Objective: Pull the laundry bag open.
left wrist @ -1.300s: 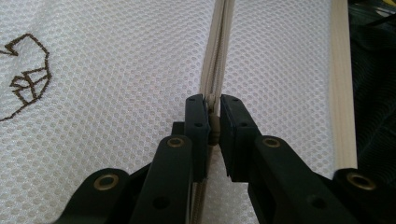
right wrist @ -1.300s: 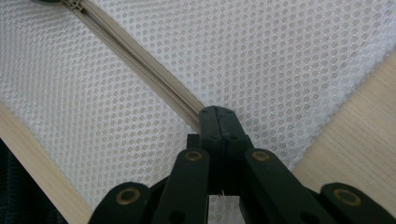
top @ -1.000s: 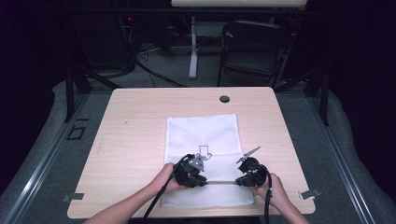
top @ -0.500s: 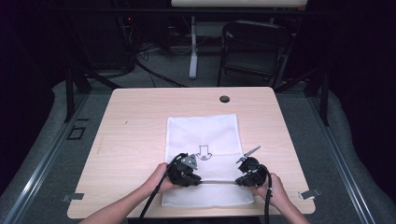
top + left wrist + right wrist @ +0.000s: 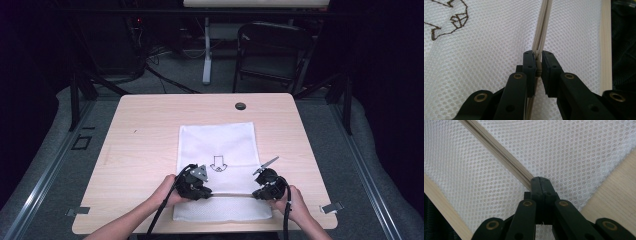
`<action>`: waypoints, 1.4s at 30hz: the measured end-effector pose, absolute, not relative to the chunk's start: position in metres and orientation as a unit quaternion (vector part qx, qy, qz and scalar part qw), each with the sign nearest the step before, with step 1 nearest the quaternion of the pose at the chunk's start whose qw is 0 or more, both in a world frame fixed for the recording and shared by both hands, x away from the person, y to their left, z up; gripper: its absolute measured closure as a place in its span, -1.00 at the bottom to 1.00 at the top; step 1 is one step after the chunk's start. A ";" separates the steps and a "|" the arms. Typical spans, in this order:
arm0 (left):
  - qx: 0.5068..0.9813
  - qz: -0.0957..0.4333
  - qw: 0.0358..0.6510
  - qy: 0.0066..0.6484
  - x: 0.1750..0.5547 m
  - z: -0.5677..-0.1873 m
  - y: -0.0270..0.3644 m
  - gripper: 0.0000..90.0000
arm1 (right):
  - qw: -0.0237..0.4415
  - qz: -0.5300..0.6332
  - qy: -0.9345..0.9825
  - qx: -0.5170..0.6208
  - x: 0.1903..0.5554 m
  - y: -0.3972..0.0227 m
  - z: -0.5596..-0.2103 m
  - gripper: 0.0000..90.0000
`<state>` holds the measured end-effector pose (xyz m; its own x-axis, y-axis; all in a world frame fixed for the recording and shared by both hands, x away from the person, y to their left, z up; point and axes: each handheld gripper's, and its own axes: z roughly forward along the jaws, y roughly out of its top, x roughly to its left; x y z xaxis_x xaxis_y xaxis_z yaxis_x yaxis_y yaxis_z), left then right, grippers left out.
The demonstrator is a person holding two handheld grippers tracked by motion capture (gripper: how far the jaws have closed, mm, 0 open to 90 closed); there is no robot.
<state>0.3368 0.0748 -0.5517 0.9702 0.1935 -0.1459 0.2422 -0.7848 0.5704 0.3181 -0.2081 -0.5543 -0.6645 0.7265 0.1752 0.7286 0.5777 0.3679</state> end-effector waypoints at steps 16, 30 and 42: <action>0.942 -0.037 0.311 0.122 0.336 -0.546 0.088 0.83 | 0.002 -0.209 -0.888 -0.411 0.318 -0.208 -0.554 1.00; 0.943 -0.033 0.310 0.120 0.334 -0.544 0.096 0.83 | 0.006 -0.199 -0.893 -0.403 0.319 -0.209 -0.553 1.00; 0.943 -0.023 0.305 0.128 0.332 -0.542 0.112 0.83 | 0.003 -0.205 -0.888 -0.411 0.318 -0.209 -0.554 1.00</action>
